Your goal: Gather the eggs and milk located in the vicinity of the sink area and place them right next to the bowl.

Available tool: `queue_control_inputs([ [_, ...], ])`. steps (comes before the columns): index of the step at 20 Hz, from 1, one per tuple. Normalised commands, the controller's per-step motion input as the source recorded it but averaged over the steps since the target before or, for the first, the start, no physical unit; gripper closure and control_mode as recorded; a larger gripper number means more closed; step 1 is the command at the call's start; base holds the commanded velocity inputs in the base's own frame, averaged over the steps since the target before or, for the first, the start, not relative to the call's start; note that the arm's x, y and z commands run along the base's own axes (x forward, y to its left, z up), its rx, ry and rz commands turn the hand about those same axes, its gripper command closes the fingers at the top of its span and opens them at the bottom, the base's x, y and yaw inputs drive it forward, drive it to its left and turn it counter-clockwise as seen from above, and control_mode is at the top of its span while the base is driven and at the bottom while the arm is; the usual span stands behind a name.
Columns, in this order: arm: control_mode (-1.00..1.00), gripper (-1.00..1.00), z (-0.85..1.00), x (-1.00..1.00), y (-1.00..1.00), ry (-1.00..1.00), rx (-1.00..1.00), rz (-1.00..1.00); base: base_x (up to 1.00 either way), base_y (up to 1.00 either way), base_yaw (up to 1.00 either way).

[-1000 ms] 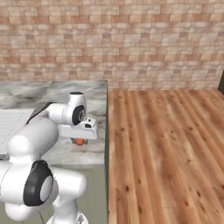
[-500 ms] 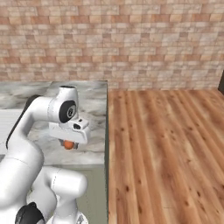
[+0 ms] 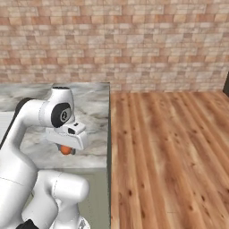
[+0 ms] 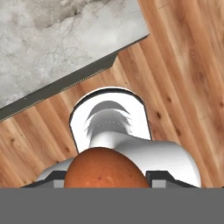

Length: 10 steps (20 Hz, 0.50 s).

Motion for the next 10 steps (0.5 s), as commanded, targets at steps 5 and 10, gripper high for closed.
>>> queue_control_inputs([
  [5, -1.00, 1.00, 0.00, 0.00, 0.00, 0.00, 0.00, 0.00, 0.00, 0.00, 0.00],
  [10, -1.00, 1.00, 0.00, 0.00, 0.00, 0.00, 0.00, 0.00, 0.00, 0.00, 0.00],
])
